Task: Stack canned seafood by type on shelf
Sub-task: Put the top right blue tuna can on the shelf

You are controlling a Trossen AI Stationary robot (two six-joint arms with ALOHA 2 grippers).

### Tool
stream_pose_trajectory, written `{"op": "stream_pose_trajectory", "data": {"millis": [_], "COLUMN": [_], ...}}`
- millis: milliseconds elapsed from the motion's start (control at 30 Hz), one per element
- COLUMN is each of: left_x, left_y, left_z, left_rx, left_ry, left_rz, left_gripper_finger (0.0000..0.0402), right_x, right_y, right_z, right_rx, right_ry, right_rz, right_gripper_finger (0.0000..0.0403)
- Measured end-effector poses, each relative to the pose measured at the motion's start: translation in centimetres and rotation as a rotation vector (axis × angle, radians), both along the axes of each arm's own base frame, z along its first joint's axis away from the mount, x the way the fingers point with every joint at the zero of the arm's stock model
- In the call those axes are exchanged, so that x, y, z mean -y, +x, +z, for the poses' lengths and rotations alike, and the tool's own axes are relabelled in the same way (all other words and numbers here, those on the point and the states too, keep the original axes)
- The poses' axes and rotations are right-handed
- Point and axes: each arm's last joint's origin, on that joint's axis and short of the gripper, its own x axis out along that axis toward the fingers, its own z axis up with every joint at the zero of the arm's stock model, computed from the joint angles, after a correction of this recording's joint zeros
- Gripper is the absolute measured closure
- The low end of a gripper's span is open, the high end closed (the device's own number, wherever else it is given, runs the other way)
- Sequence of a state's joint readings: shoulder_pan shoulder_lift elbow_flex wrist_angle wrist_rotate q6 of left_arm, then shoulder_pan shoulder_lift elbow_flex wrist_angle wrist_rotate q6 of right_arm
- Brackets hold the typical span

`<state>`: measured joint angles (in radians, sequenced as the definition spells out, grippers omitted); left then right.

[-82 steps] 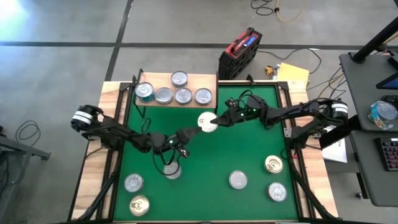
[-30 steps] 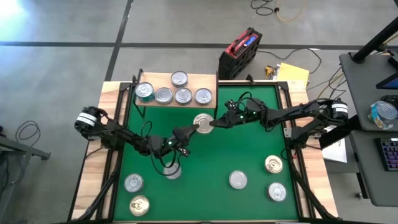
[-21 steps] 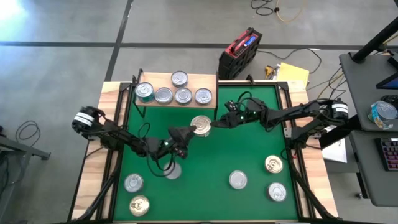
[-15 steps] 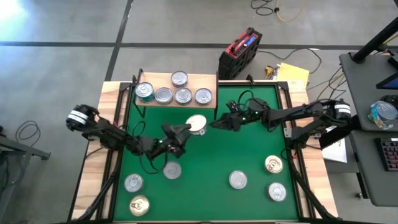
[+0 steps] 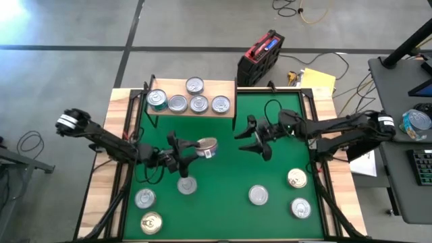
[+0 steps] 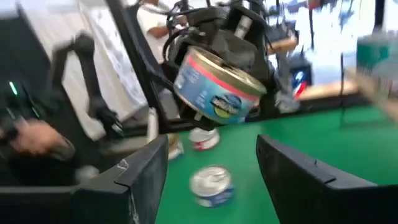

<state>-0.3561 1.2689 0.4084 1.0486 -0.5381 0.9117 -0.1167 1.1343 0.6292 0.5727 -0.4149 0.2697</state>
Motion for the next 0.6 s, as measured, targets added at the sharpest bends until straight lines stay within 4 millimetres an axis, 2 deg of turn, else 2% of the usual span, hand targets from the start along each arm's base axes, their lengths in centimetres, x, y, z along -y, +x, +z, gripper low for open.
{"op": "stream_pose_trajectory", "data": {"millis": [167,367,500,600], "left_x": [0.0,0.2,0.4,0.3], "left_y": [-0.2,0.4,1.1,1.6], "left_z": [-0.1,-0.5,-0.6,-0.5], "left_rx": [0.005,-0.024,-0.04,-0.05], "left_ry": [-0.031,-0.021,-0.004,0.027], "left_rz": [-0.038,-0.032,-0.012,0.021], "left_gripper_finger": [0.0215,0.0215,0.0215,0.0215], "right_x": [-2.2,-4.1,-4.7,-4.5], "right_y": [0.0,0.0,0.0,0.3], "right_z": [0.1,-0.1,0.1,0.9], "right_rx": [0.108,0.135,0.128,0.081], "right_ry": [-0.376,-0.716,-0.868,-0.876], "right_rz": [-0.007,-0.149,-0.252,-0.352], "right_gripper_finger": [0.0174,0.0172,0.0172,0.0169]}}
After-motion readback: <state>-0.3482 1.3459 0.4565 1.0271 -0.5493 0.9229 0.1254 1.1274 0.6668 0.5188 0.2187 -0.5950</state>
